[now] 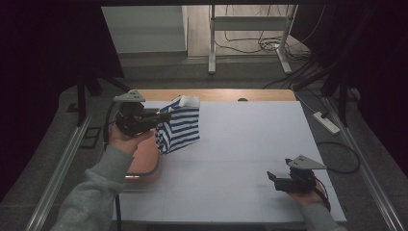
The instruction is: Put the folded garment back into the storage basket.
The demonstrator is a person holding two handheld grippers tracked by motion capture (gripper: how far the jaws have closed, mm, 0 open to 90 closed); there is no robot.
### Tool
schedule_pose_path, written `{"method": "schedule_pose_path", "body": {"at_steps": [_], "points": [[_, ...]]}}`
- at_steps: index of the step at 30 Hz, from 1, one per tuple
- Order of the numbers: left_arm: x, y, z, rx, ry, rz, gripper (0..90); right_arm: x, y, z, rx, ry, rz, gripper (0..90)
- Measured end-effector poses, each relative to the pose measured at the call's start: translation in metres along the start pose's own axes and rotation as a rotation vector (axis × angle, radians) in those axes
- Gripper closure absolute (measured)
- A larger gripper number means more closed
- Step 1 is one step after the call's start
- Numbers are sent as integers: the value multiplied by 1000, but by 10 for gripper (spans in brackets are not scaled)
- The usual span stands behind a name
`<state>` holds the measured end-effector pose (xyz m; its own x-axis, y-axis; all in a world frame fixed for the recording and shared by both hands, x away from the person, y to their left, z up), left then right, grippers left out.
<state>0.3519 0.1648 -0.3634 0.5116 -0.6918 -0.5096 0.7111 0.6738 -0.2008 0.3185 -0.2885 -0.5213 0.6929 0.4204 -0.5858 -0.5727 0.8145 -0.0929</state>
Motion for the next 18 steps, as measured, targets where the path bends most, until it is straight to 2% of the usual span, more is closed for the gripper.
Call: {"method": "schedule_pose_path", "body": {"at_steps": [18], "points": [[-11, 5, -3, -8, -8, 14, 818, 0, 0, 0, 1, 2, -2, 149]]}}
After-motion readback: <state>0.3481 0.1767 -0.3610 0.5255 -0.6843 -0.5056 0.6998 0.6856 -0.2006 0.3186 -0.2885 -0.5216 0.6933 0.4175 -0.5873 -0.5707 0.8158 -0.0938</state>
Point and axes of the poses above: each handheld gripper's, and its own axes: x roughly forward along the jaws, z roughly out of its top, y roughly to its left, the point moved 4 cm from there along x, roughly forward along the jaws, and after that the axes turned 1 degree about -z, right-handed, at the moved point
